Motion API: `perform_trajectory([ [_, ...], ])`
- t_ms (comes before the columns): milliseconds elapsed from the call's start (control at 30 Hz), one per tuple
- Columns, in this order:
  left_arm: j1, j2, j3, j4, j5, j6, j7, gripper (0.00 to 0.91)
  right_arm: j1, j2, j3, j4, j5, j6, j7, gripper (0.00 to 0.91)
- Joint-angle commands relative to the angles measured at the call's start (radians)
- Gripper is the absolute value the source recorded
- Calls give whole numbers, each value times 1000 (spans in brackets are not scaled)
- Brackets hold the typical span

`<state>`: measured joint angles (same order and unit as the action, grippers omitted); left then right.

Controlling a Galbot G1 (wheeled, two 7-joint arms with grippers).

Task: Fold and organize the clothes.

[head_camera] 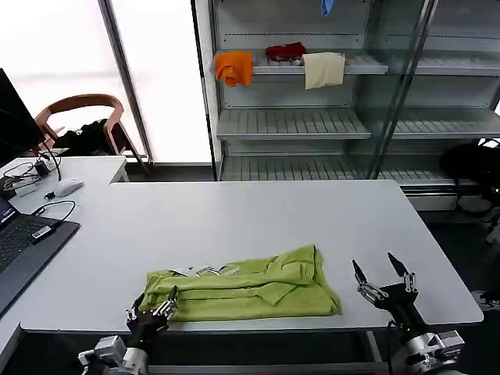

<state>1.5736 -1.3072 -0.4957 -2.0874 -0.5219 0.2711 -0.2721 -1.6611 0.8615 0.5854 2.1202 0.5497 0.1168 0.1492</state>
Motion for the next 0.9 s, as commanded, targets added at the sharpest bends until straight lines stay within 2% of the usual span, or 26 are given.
perform_trajectory([
  [33, -14, -13, 11, 50, -80, -10, 9, 10, -14, 4, 8, -2, -2, 15, -7, 907],
  [467, -32, -1, 14, 55, -16, -44, -5, 0, -7, 14, 4, 0, -4, 12, -1, 907],
  [800, -48, 44, -119, 1, -71, -41, -43, 0, 18, 20, -15, 1, -3, -5, 5, 907],
  [900, -55, 91, -192, -4, -116, -31, -40, 0, 25, 16, -16, 2, -1, -8, 5, 907],
])
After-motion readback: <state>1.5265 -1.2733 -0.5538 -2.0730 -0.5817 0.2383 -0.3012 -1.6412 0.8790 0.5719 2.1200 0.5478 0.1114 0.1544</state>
